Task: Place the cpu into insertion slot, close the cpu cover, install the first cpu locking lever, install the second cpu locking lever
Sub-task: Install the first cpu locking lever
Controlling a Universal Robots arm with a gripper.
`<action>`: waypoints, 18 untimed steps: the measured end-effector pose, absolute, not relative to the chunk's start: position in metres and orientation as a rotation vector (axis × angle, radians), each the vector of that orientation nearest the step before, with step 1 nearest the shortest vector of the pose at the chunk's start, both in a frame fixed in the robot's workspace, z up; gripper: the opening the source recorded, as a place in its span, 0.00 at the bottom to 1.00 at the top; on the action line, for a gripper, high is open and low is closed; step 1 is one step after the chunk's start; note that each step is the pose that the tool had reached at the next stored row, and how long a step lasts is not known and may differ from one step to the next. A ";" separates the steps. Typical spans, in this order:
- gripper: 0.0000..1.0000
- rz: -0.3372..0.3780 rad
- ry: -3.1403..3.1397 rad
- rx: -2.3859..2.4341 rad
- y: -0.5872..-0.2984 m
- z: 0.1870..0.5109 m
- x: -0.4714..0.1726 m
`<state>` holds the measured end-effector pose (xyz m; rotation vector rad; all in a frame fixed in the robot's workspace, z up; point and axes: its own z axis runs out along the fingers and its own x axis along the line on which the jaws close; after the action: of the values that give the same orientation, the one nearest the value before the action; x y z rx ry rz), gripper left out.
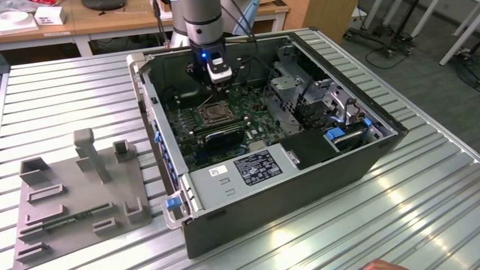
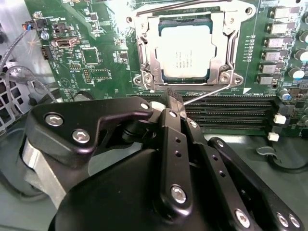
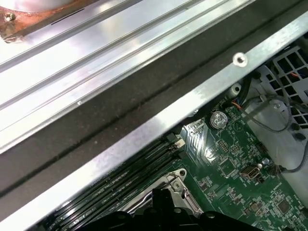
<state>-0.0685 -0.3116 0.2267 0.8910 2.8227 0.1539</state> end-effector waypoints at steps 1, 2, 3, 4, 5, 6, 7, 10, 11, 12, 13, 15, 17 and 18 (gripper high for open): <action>0.11 0.154 2.822 0.891 -0.312 0.228 -0.068; 0.11 0.154 2.822 0.892 -0.312 0.229 -0.068; 0.11 0.154 2.822 0.892 -0.312 0.230 -0.068; 0.11 0.154 2.822 0.892 -0.312 0.231 -0.068; 0.11 0.154 2.822 0.892 -0.312 0.231 -0.069; 0.11 0.154 2.822 0.892 -0.312 0.231 -0.069; 0.11 0.154 2.822 0.892 -0.312 0.231 -0.068; 0.11 0.149 2.821 0.892 -0.314 0.232 -0.068; 0.11 0.148 2.821 0.892 -0.315 0.232 -0.068; 0.11 0.148 2.821 0.892 -0.315 0.233 -0.068; 0.11 0.148 2.821 0.892 -0.315 0.234 -0.069; 0.11 0.147 2.821 0.892 -0.315 0.236 -0.068; 0.11 0.147 2.821 0.892 -0.315 0.238 -0.068; 0.11 0.146 2.820 0.892 -0.315 0.239 -0.068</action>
<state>-0.0685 -0.3153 0.2388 0.8921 2.8204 0.1457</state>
